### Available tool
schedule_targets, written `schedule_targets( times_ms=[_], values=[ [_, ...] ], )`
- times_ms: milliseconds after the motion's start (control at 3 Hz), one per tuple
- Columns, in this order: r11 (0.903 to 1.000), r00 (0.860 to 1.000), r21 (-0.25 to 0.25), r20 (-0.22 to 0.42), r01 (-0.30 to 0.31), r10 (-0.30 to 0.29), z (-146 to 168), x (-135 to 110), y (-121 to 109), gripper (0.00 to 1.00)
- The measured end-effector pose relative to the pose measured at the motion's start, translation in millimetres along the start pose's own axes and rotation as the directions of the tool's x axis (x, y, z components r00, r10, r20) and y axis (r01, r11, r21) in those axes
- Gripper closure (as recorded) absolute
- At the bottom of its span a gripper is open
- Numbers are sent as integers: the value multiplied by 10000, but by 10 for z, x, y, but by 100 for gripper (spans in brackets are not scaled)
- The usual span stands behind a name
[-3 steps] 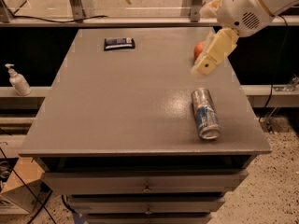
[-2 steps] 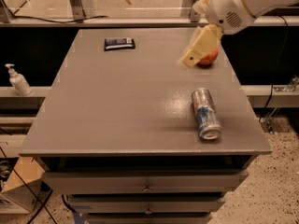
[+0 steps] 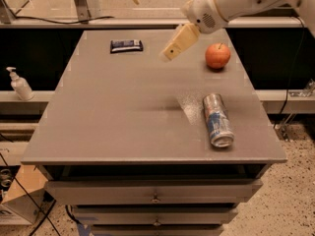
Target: Pick rxbar blueberry
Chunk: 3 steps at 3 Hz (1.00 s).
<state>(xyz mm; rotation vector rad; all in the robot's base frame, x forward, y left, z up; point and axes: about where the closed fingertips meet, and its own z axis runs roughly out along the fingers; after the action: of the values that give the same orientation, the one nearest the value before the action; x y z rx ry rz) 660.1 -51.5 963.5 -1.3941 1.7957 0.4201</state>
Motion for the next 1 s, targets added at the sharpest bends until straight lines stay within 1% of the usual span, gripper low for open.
schedule_targets(
  times_ms=[333,667,1000],
  values=[
    [9988,9999,-482,146,-68,76,525,-79,-185,0],
    [9957,9994,-918,324,104,-75,1007,-222,-298,0],
    [9955,9991,-938,417,156,-117,1071,-274,-325,0]
  ],
)
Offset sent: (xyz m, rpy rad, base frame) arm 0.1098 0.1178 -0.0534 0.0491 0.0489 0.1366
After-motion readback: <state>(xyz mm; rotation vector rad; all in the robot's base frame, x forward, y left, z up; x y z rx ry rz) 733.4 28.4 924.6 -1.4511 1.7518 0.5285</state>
